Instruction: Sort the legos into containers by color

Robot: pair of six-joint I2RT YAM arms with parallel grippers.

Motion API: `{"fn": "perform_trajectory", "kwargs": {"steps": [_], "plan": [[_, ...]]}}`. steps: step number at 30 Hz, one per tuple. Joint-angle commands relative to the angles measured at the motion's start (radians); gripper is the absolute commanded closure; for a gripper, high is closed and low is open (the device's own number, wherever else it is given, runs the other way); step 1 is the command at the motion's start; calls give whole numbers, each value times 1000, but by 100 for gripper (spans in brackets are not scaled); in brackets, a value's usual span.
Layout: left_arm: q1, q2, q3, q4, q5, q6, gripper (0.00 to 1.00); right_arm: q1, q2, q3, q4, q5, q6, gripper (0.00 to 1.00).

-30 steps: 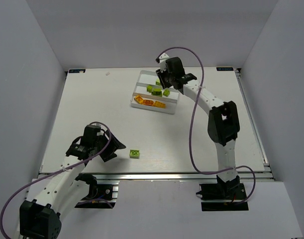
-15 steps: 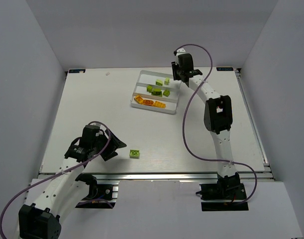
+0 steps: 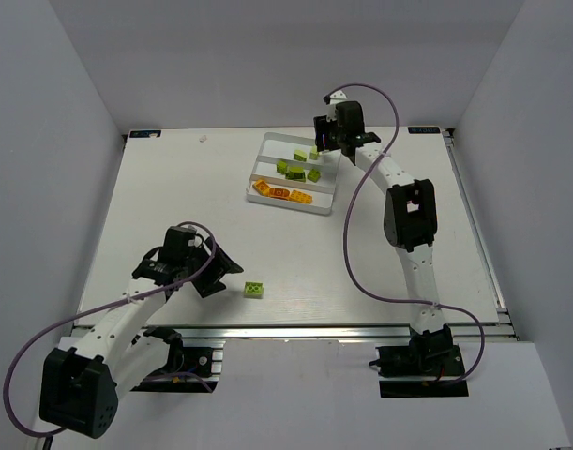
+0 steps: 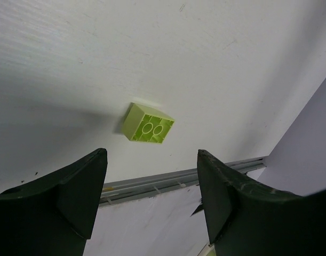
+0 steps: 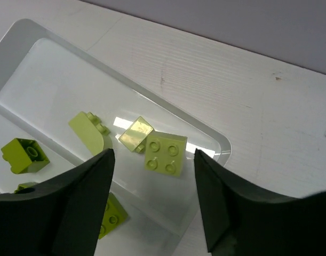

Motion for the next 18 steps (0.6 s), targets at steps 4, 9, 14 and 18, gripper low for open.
{"fn": "perform_trajectory", "kwargs": {"steps": [4,9,14,18], "plan": [[-11,31,31,68,22,9,22,-15,-10,-2,36,-74,4,22],[-29,90,56,88,16,6,22,-47,-126,-56,-33,-222,-57,30],[-60,182,122,39,-56,-19,22,-107,-427,-420,-64,-885,-247,57],[-95,272,185,-3,-115,-37,22,-107,-625,-702,-124,-1074,-373,43]]}}
